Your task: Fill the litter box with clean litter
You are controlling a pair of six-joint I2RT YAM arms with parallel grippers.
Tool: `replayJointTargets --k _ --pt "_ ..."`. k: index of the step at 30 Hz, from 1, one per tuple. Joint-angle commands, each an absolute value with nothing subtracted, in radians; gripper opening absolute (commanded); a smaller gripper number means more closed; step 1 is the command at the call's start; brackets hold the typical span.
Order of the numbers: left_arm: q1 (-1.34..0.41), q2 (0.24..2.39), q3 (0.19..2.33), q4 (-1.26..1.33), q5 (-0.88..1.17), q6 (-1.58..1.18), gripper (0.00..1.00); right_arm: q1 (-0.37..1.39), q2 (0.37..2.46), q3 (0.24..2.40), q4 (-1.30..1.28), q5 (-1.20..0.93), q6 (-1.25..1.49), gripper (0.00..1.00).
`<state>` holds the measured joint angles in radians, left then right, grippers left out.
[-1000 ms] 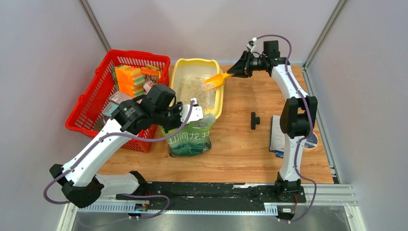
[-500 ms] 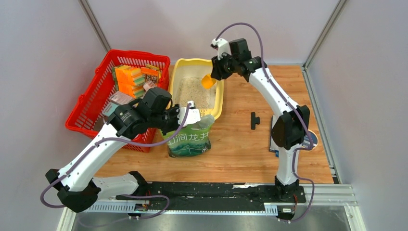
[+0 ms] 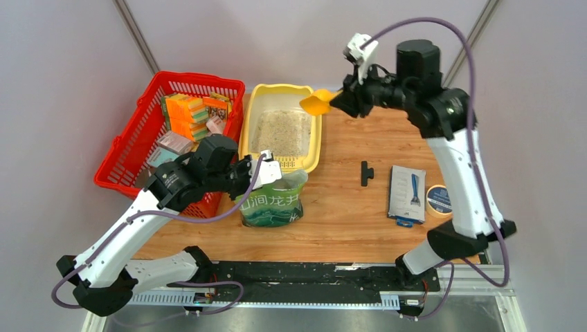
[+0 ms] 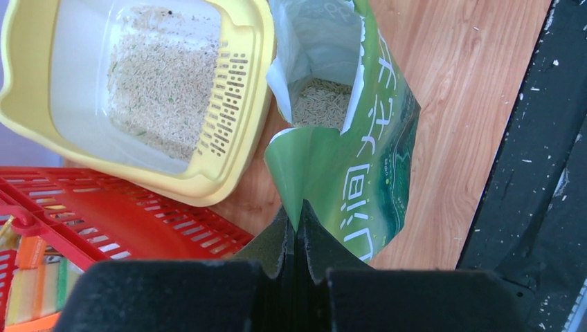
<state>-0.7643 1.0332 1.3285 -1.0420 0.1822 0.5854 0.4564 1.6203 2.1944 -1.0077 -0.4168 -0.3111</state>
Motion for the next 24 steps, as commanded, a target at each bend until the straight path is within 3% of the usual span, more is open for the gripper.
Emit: replayJointTargets --k 1,5,12,18,23,24 --pt "-0.764 0.963 1.335 -0.899 0.19 0.532 0.0 0.472 1.526 2.186 -1.313 -0.734 -0.393 0.0" --pt "-0.764 0.96 1.328 -0.877 0.195 0.497 0.0 0.486 1.482 2.076 -1.379 -0.808 -0.449 0.0" --pt "-0.764 0.962 1.331 -0.87 0.216 0.466 0.0 0.546 1.519 2.089 -1.417 -0.812 -0.48 0.0" --pt "-0.764 0.962 1.339 -0.867 0.212 0.463 0.0 0.636 1.539 2.048 -1.396 -0.701 -0.496 0.0" --pt "-0.764 0.959 1.351 -0.859 0.206 0.45 0.0 0.725 1.598 2.056 -1.405 -0.533 -0.431 0.0" --pt "-0.764 0.962 1.356 -0.858 0.207 0.443 0.0 0.738 1.609 2.051 -1.382 -0.421 -0.385 0.0"
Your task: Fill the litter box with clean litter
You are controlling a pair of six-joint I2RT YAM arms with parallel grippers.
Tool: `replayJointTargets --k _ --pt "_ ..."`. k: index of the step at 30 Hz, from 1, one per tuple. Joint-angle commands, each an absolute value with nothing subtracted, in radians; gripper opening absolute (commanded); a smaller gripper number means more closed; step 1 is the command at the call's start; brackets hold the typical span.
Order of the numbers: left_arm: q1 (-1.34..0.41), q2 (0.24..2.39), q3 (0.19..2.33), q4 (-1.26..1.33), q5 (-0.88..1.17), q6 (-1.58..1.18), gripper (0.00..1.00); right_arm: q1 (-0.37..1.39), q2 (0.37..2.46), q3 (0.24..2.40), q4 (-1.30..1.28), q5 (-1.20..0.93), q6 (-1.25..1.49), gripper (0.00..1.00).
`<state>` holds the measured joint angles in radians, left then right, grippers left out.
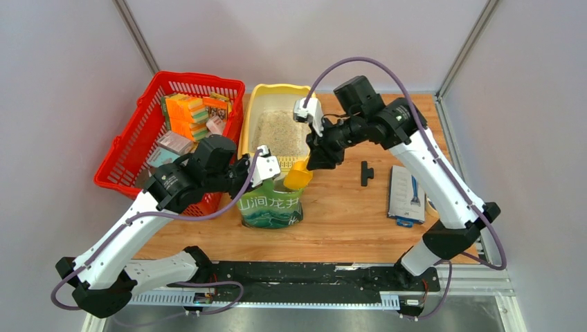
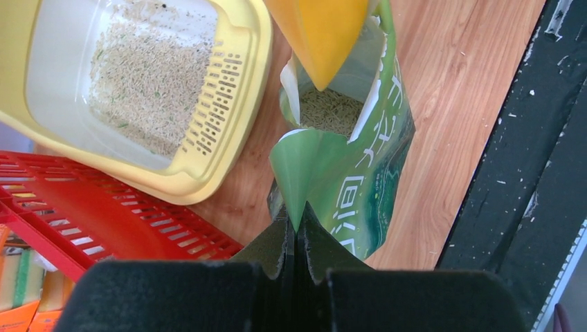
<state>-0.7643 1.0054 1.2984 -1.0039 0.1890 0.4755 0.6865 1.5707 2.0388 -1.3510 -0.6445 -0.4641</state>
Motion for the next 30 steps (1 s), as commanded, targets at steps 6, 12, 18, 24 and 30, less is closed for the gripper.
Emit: replayJointTargets --k 6,12,18,24,30 --pt "-0.764 0.973 1.396 -0.841 0.253 0.353 0.0 0.784 1.66 2.065 -1.315 -0.134 -0.015 0.0" --pt "-0.764 0.985 1.437 -0.786 0.296 0.215 0.0 0.887 1.721 2.105 -1.333 0.142 0.089 0.0" --pt "-0.762 0.98 1.454 -0.778 0.285 0.163 0.0 0.89 1.778 2.051 -1.338 0.19 0.308 0.0" --pt "-0.762 0.985 1.473 -0.769 0.296 0.14 0.0 0.903 1.871 2.137 -1.336 0.192 0.391 0.0" --pt "-0.762 0.965 1.439 -0.726 0.316 0.13 0.0 0.92 1.914 2.074 -1.339 0.174 0.434 0.0"
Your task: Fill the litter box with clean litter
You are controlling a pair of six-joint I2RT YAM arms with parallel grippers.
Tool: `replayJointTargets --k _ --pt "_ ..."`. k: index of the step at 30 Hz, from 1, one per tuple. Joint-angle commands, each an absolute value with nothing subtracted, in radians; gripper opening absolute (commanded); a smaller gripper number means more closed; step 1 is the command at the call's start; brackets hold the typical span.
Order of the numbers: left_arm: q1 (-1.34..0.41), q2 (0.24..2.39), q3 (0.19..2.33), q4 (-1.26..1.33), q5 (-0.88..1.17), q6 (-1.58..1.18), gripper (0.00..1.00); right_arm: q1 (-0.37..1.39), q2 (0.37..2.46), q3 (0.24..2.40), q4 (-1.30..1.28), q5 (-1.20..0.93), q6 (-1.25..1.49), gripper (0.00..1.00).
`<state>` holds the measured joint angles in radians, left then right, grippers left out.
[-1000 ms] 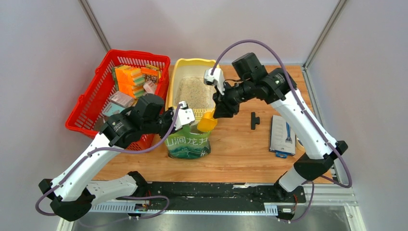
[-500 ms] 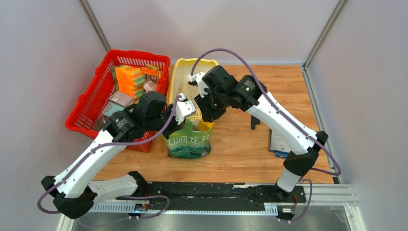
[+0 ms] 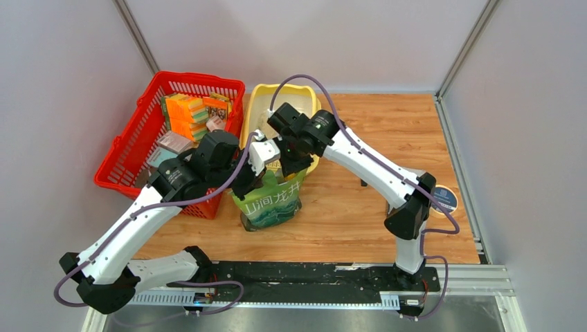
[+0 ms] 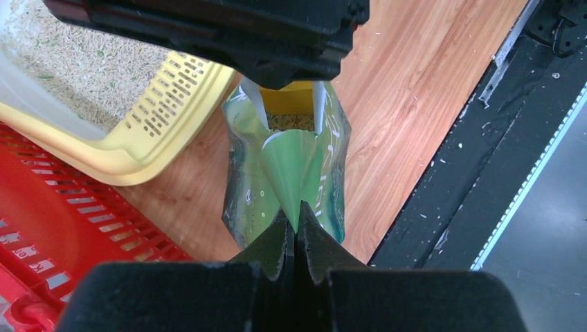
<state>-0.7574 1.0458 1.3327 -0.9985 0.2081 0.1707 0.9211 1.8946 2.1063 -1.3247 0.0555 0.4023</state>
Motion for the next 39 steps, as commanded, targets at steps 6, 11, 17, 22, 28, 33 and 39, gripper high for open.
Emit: replayJointTargets --k 6,11,17,22,28,33,39 --pt "-0.762 0.939 1.396 -0.698 0.311 0.137 0.0 0.923 1.922 1.929 -1.321 0.052 0.422 0.0" --pt "-0.762 0.931 1.367 -0.684 0.313 0.126 0.0 0.916 1.861 1.717 -1.168 0.015 0.494 0.0" --pt "-0.762 0.925 1.353 -0.71 0.316 0.14 0.0 0.871 1.686 1.341 -0.743 -0.141 0.666 0.0" --pt "-0.762 0.92 1.341 -0.716 0.316 0.156 0.0 0.81 1.632 1.275 -0.516 -0.377 0.654 0.0" --pt "-0.762 0.925 1.35 -0.77 0.284 0.235 0.0 0.709 1.631 1.342 -0.422 -0.67 0.612 0.0" --pt "-0.762 0.931 1.39 -0.834 0.27 0.304 0.0 0.629 1.612 1.413 -0.408 -0.759 0.666 0.0" --pt "-0.762 0.994 1.506 -0.923 0.25 0.443 0.0 0.56 1.579 1.373 -0.321 -0.918 0.765 0.0"
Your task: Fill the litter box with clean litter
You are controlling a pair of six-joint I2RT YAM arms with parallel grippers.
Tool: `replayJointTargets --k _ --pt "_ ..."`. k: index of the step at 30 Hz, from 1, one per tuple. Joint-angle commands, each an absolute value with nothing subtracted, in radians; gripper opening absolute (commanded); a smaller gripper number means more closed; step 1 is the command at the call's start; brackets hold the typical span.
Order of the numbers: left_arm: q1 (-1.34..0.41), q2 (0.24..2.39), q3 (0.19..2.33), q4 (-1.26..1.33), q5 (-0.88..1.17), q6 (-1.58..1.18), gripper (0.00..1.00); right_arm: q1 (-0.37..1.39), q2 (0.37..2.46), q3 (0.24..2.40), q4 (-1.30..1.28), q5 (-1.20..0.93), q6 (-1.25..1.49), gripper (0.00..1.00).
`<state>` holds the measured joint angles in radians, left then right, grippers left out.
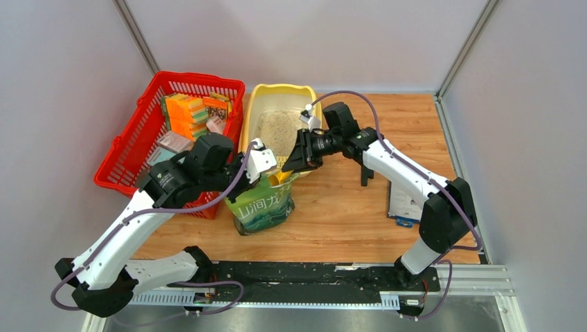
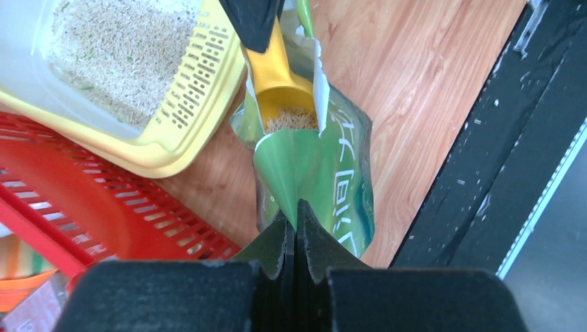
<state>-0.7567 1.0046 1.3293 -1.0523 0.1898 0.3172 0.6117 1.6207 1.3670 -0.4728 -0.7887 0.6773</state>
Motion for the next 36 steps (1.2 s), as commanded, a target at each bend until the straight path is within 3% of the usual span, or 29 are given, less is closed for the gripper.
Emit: replayJointTargets --k 1,10,19,25,28,32,36 --pt "-0.762 1.003 1.522 -0.931 0.242 0.468 0.0 0.549 1.577 1.344 -0.301 -0.94 0.799 0.0" --pt "-0.764 1.095 1.65 -1.009 0.178 0.638 0.0 0.404 1.635 1.198 0.078 -1.204 1.064 0.0" --pt "-0.775 1.1 1.632 -1.037 0.137 0.676 0.0 0.315 1.549 1.111 0.121 -1.209 1.081 0.0" --pt "-0.776 1.104 1.623 -1.023 0.13 0.676 0.0 0.262 1.5 1.005 0.305 -1.178 1.216 0.0" --pt "-0.779 1.106 1.617 -1.023 0.132 0.676 0.0 0.239 1.486 1.02 0.261 -1.183 1.166 0.0" --pt "-0.779 1.112 1.603 -0.997 0.129 0.66 0.0 0.251 1.468 1.173 -0.2 -1.102 0.82 0.0" --pt "-0.785 1.124 1.598 -0.979 0.143 0.658 0.0 0.297 1.468 1.239 -0.301 -1.043 0.755 0.0"
